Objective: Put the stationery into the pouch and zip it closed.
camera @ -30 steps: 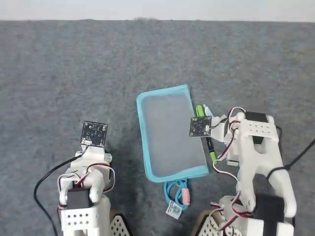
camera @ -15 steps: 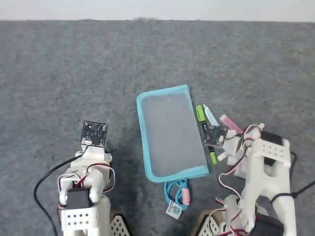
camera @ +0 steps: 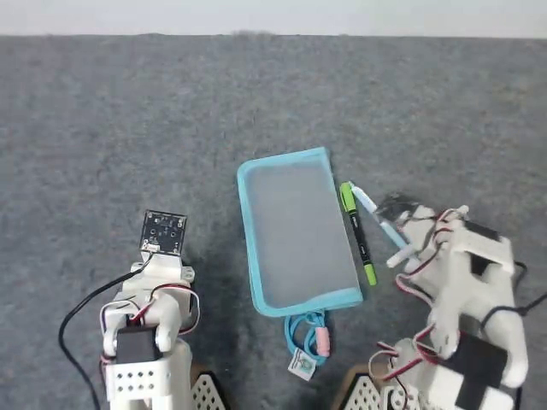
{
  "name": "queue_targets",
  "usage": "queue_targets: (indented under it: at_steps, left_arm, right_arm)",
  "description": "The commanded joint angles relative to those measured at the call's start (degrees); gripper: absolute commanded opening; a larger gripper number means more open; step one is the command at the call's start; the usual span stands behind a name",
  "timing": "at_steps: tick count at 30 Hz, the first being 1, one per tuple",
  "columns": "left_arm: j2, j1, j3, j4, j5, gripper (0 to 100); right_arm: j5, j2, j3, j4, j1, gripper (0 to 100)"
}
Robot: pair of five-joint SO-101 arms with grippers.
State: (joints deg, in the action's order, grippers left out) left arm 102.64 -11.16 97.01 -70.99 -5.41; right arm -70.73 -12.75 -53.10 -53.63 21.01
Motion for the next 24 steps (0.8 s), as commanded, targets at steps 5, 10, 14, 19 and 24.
queue_targets:
  at_steps: [5, 10, 14, 19, 24]
  left_arm:
    - [-0.3, -0.4, -0.3, -0.3, -0.7, 2]
    - [-0.3, -0.4, -0.3, -0.3, -0.7, 2]
    - [-0.3, -0.4, -0.3, -0.3, -0.7, 2]
    - [-0.3, -0.4, -0.3, -0.3, -0.7, 2]
    - [-0.3, -0.4, -0.3, -0.3, -0.7, 2]
  right_arm:
    - [4.5, 5.1, 10.5, -0.2, 16.0, 0.8]
    - [6.4, 10.2, 20.0, -0.2, 25.0, 0.8]
    - [11.9, 17.0, 30.5, -0.2, 27.4, 0.7]
    - [16.8, 27.9, 45.8, -5.2, 27.5, 0.7]
    - [20.1, 41.1, 63.9, -13.1, 27.3, 0.7]
